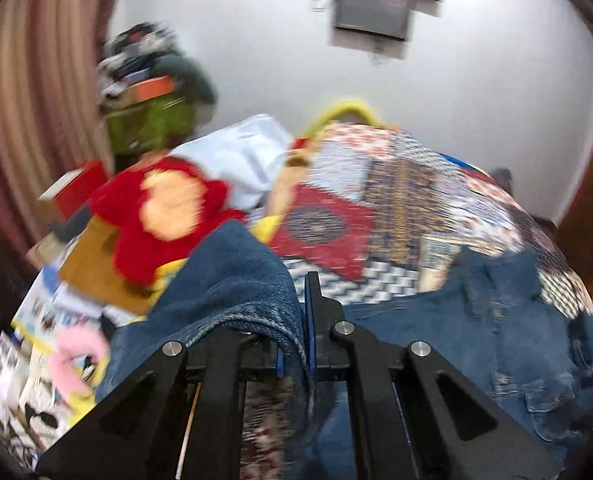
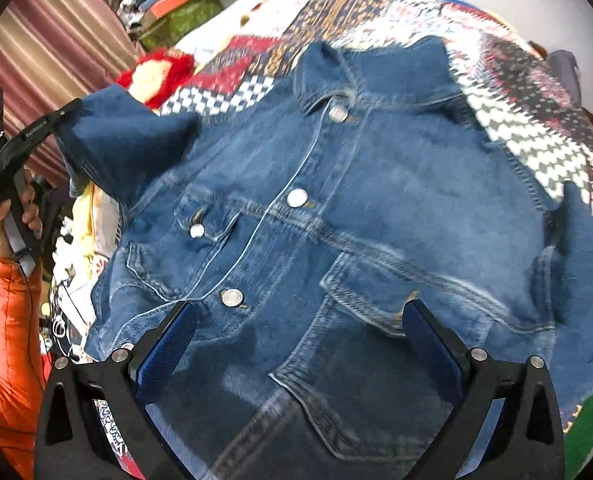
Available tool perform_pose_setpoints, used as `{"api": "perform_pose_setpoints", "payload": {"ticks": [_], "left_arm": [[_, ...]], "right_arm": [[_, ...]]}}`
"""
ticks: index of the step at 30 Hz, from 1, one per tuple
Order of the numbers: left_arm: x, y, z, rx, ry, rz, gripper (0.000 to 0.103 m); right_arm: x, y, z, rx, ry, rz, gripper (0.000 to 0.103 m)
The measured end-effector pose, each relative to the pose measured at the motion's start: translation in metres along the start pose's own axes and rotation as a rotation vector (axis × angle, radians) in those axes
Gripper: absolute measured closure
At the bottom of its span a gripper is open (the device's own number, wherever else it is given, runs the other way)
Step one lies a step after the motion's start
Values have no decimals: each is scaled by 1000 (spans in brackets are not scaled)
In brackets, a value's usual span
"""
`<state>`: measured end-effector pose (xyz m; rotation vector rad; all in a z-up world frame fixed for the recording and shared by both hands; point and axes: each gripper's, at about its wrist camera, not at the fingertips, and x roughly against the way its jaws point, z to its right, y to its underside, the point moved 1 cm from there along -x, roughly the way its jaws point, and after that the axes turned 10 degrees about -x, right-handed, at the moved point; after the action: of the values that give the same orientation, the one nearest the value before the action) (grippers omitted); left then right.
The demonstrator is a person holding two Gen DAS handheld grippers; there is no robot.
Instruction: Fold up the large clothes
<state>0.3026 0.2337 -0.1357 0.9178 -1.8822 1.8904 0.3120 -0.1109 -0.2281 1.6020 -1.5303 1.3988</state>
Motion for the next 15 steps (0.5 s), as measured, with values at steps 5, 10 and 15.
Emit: {"api": "perform_pose_setpoints", "payload": {"ticks": [5, 10, 15], "left_arm": [[-34, 16, 70, -117, 154, -123, 96], [-70, 59, 117, -103, 355, -315, 96], [-89, 89, 147, -84, 425, -450, 92]], "right_arm": [[30, 0, 21, -57, -2, 69, 0], [50, 5, 40, -92, -3, 107, 0], [59, 14, 57, -120, 0, 120, 0]]}}
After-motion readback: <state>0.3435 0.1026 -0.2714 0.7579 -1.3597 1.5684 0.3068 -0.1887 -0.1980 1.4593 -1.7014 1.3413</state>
